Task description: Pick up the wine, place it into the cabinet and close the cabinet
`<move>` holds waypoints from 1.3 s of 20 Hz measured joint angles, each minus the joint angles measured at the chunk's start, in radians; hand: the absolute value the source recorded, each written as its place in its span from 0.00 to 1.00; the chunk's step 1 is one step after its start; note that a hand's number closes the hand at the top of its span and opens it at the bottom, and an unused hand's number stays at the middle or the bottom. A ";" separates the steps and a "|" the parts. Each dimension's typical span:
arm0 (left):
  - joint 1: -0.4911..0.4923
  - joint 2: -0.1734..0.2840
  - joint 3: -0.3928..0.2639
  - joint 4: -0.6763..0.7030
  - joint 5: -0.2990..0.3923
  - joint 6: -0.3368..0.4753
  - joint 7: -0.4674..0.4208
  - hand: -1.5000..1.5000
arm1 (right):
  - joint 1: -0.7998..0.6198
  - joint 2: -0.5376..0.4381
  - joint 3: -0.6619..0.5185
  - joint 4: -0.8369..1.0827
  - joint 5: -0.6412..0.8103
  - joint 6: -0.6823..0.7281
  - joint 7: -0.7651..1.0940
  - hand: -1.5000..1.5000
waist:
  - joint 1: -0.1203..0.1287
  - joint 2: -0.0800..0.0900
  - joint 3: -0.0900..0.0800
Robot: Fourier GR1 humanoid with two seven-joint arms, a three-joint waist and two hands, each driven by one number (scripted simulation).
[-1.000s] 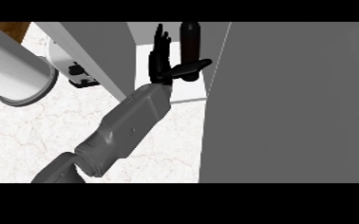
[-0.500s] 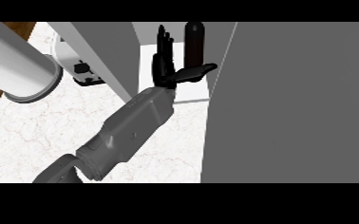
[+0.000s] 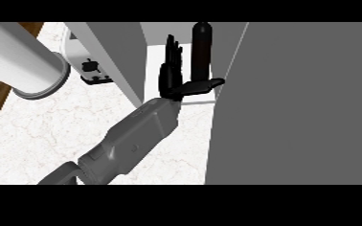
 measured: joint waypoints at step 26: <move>0.320 0.102 -0.019 -0.453 -0.319 0.071 -0.001 0.00 | 0.048 -0.010 -0.020 -0.033 0.032 -0.018 0.002 0.00 | 0.068 -0.017 0.001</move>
